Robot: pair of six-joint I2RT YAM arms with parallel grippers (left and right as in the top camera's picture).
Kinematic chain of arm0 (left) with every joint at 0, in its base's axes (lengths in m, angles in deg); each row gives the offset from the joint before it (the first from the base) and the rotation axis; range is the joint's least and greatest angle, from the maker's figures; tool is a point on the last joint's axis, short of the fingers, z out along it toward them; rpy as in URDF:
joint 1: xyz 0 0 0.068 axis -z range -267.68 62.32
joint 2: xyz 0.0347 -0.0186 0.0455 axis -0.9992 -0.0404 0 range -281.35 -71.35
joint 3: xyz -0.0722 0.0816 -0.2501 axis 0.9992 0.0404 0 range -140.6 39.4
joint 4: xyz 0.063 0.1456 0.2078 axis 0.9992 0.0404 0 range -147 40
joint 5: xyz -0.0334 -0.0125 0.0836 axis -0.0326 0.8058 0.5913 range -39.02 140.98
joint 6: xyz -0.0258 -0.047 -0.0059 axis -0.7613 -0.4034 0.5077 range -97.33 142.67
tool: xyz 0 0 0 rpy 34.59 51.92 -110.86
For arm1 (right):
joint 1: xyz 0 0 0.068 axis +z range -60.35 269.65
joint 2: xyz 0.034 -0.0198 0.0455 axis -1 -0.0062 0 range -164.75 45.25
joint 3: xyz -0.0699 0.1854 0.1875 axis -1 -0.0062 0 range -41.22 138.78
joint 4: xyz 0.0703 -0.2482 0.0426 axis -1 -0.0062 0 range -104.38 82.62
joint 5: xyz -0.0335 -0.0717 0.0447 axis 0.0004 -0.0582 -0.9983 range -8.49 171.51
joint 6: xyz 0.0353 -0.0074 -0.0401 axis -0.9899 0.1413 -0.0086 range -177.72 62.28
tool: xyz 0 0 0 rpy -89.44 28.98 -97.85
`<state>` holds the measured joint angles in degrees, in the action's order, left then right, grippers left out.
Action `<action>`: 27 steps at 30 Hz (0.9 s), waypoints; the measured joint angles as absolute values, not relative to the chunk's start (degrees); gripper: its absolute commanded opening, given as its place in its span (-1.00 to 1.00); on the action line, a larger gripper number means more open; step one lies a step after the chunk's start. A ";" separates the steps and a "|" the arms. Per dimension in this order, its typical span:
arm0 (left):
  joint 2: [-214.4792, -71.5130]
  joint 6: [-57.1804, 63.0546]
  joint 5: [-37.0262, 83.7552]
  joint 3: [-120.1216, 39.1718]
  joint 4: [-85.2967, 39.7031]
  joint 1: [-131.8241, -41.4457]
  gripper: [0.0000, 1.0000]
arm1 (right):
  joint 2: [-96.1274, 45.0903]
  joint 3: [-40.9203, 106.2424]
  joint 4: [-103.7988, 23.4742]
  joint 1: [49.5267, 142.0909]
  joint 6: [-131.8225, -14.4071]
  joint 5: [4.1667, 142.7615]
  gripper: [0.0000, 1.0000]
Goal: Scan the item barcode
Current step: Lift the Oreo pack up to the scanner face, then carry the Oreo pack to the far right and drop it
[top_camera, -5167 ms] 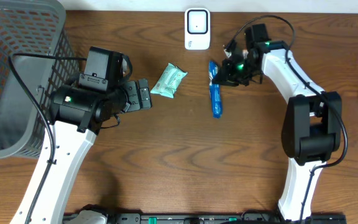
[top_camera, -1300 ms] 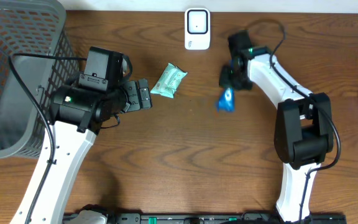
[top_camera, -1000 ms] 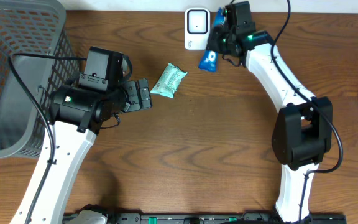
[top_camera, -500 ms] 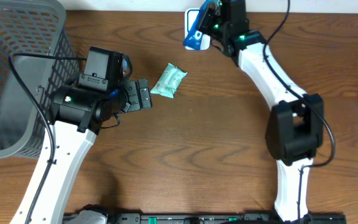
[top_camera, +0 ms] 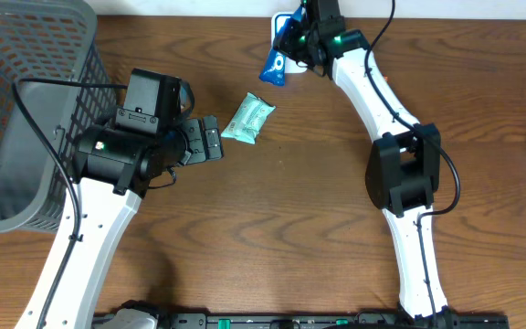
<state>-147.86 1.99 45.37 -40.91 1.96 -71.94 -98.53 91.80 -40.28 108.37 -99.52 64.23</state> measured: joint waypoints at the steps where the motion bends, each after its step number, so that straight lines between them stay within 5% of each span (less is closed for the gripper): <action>1: -147.86 1.99 45.37 -40.91 1.96 -71.94 0.96 | -98.53 92.47 -41.44 108.26 -99.23 64.03 -0.98; 9: -147.86 1.99 45.37 -40.91 1.96 -71.94 0.96 | -96.56 95.95 -51.89 103.69 -95.32 63.44 -0.98; 27: -147.86 1.99 45.37 -40.91 1.96 -71.94 0.96 | -84.54 97.96 -85.15 67.23 -78.86 79.99 -0.98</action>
<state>-147.86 1.99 45.37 -40.91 1.96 -71.94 -84.54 97.96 -85.15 67.23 -78.86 79.99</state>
